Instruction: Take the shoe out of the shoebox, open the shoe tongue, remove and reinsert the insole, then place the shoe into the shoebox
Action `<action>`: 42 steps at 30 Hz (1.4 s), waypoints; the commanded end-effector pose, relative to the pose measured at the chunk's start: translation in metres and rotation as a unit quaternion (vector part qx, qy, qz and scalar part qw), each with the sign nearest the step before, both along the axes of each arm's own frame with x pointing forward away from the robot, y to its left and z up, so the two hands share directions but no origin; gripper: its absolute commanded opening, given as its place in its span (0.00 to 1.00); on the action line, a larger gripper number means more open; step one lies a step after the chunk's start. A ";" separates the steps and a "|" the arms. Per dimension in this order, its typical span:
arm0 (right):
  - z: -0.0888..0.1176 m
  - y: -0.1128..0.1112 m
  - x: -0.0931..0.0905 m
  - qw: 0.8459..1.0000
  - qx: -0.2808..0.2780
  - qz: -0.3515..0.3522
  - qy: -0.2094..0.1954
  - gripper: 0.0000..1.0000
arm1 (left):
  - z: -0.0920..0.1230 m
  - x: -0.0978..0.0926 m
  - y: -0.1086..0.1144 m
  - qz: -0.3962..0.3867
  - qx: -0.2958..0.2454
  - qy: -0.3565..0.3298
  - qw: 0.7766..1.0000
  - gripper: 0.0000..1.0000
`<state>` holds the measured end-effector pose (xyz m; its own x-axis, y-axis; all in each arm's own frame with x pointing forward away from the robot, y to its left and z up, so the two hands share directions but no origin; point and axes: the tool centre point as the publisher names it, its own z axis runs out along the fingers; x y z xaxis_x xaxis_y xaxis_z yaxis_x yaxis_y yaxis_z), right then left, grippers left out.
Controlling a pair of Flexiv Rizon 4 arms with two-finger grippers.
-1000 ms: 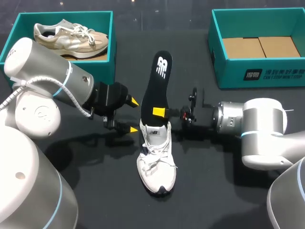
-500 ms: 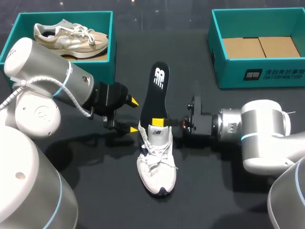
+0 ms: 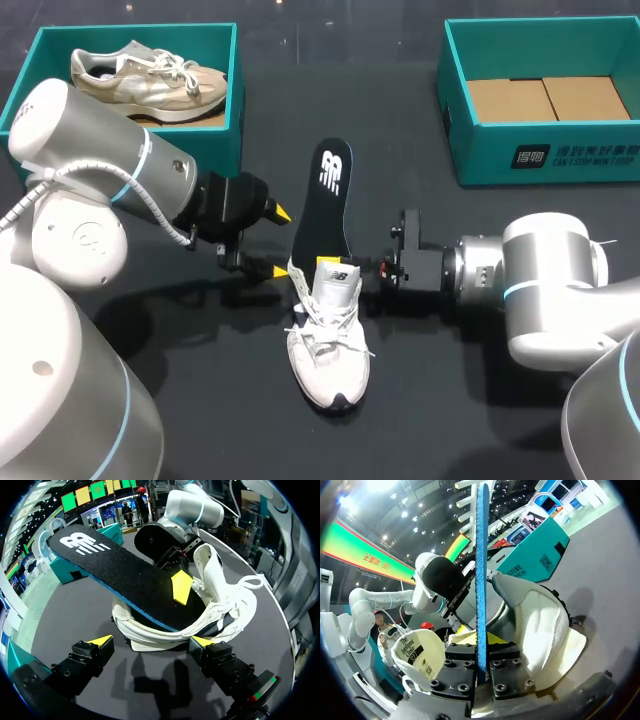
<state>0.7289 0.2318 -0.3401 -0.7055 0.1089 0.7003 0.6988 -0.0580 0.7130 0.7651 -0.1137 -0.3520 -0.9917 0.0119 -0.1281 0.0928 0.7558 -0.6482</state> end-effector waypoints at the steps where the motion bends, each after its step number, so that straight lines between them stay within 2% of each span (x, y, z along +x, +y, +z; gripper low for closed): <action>1: 0.004 0.001 -0.002 1.000 -0.004 0.009 -0.006 0.22 | 0.000 0.000 0.000 0.000 0.000 0.000 1.000 1.00; 4: 0.011 0.002 0.001 1.000 -0.008 0.014 -0.013 0.30 | 0.000 0.000 0.000 0.000 0.000 0.000 1.000 1.00; 17: 0.025 0.005 0.008 0.999 -0.018 0.032 -0.029 0.32 | 0.000 0.000 0.000 0.000 0.000 0.000 1.000 1.00; 26: 0.023 0.002 0.019 0.999 -0.015 0.033 -0.017 0.39 | 0.000 0.000 0.000 0.000 0.000 0.000 1.000 1.00; 35: 0.023 0.000 0.032 0.999 -0.021 0.039 -0.003 0.40 | 0.000 0.000 0.000 0.000 0.000 0.000 1.000 1.00; 36: 0.023 0.000 0.033 0.999 -0.023 0.039 -0.002 0.38 | 0.000 0.000 0.000 0.000 0.000 0.000 1.000 1.00; 38: 0.023 0.000 0.033 0.999 -0.023 0.040 -0.001 0.28 | 0.000 0.000 0.000 0.000 0.000 0.000 1.000 1.00; 40: 0.023 0.001 0.033 0.999 -0.023 0.040 -0.001 0.00 | 0.000 0.000 0.000 0.000 0.000 0.000 1.000 1.00; 42: 0.021 0.001 0.033 0.999 -0.020 0.041 0.001 0.00 | 0.000 0.000 0.000 0.000 0.000 0.000 1.000 1.00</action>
<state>0.7597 0.2323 -0.3149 -0.7129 0.0894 0.6955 0.6997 0.0247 0.7140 0.7651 -0.1137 -0.3520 -0.9917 0.0119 -0.1281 0.0928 0.7558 -0.6482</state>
